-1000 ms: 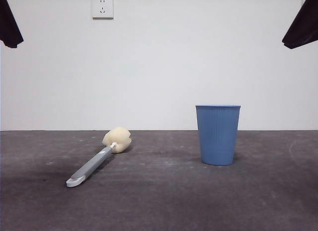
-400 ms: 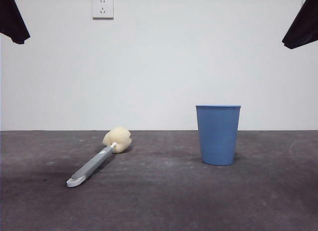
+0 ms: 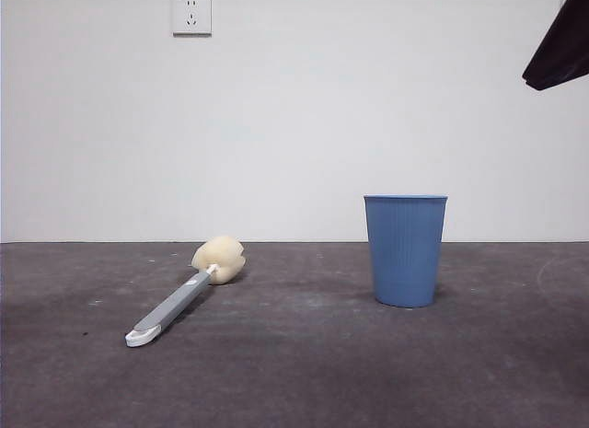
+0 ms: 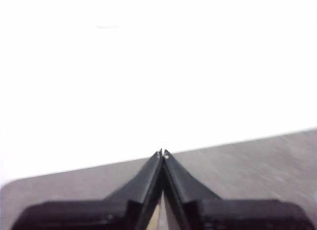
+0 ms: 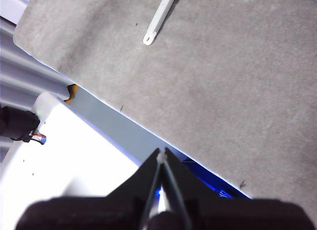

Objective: Pick up the cup brush,pick up the cup,insert the brush into the cup,clean the cup,put the cup brush back,put the cup back to the fixed position on the table

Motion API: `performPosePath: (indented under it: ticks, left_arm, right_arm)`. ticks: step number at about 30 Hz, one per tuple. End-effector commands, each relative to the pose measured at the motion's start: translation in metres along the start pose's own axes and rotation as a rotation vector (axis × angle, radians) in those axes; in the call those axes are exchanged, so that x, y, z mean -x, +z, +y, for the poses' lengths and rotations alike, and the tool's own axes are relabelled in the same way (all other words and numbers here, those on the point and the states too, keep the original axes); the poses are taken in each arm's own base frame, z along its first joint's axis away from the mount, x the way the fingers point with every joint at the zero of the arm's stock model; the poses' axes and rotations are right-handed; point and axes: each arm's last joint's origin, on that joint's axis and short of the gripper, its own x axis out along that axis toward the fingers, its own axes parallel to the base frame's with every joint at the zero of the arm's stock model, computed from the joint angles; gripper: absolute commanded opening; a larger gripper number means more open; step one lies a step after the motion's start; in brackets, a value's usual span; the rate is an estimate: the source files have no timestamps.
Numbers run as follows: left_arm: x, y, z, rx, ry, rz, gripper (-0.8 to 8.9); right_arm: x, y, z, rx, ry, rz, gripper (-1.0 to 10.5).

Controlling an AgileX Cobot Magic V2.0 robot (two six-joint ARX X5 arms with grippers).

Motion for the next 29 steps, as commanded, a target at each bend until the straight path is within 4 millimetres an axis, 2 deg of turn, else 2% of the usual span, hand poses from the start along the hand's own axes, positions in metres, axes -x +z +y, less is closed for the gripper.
performPosePath:
  ticks: [1, 8, 14, 17, 22, 25, 29]
  left_arm:
    - [0.004, -0.038, 0.002, -0.023, 0.042, 0.003, -0.03]
    - [0.014, -0.106, 0.003, 0.013, 0.076, 0.078, -0.03]
    - [0.017, -0.143, 0.002, 0.08, 0.083, 0.124, -0.03]
    - [0.017, -0.154, 0.002, 0.107, 0.085, 0.148, -0.03]
    - [0.018, -0.161, 0.001, 0.115, 0.087, 0.218, -0.03]
    - [0.021, -0.17, 0.001, 0.124, 0.088, 0.311, -0.03]
    - [0.021, -0.17, 0.001, 0.123, 0.087, 0.32, -0.03]
  right_arm:
    - [0.0, 0.0, 0.0, -0.003, -0.001, -0.003, 0.0]
    - [0.0, 0.0, 0.0, -0.003, -0.001, -0.002, 0.0]
    - [0.0, 0.0, 0.0, -0.003, -0.001, -0.003, 0.0]
    - [0.0, 0.0, 0.0, -0.003, -0.001, -0.002, 0.0]
    - [0.0, 0.0, 0.0, -0.004, -0.002, -0.003, 0.0]
    - [0.0, 0.0, 0.0, -0.003, -0.001, -0.003, 0.0]
    - [0.0, 0.0, 0.0, -0.003, -0.001, -0.003, 0.0]
